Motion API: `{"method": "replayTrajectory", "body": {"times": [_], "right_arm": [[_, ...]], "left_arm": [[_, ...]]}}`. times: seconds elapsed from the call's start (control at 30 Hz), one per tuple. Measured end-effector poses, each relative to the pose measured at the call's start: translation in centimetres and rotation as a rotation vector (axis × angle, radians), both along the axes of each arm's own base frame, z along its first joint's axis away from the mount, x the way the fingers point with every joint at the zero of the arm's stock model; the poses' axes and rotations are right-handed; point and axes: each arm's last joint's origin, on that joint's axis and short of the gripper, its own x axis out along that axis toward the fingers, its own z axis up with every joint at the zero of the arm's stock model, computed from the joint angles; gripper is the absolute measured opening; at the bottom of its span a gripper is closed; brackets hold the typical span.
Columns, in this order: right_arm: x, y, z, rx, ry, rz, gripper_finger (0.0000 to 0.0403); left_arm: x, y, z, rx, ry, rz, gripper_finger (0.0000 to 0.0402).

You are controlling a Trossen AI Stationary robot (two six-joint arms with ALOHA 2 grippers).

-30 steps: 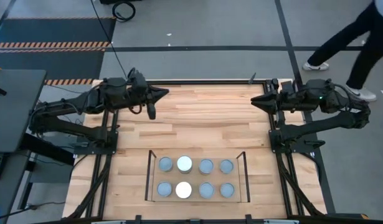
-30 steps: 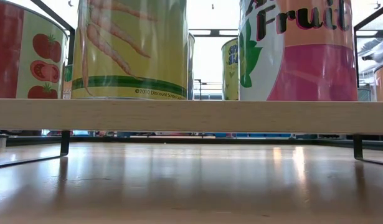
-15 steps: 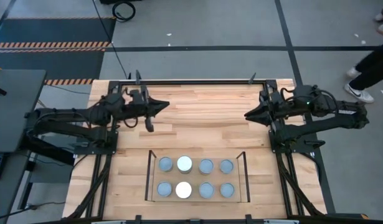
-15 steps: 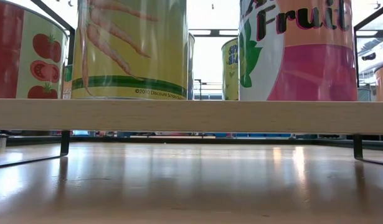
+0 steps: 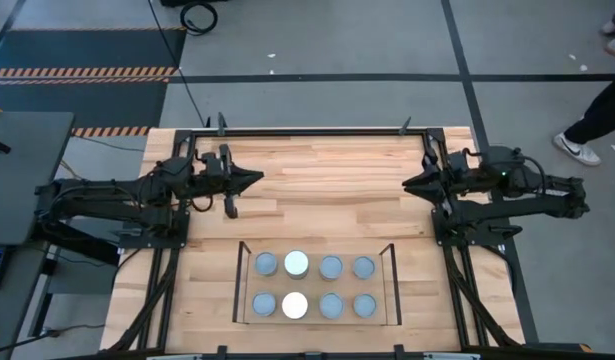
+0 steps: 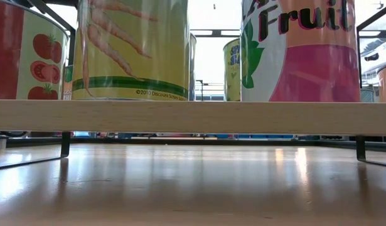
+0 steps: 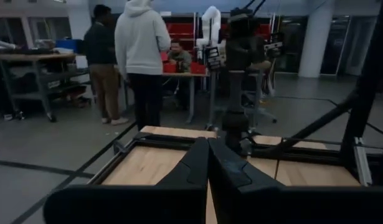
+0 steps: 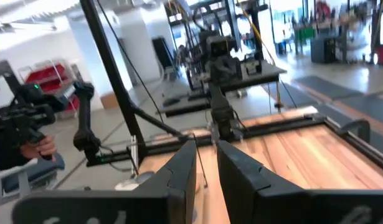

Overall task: Pick and place cans onto a shelf
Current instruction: Return to Home Position

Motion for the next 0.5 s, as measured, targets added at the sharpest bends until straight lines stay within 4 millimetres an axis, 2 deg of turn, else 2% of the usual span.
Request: {"method": "replayTrajectory", "body": {"times": [0.23,0.5], "right_arm": [[-1.4,0.1,-2.6,0.022,-0.111,0.006,0.0073],[-3.5,0.2,-4.0,-0.028,-0.231,0.019,0.0073]], "left_arm": [[-0.1,0.1,-0.4,-0.031,0.037,0.004,0.0011],[-0.1,0.2,-1.1,-0.036,0.107,-0.003,0.0011]]}}
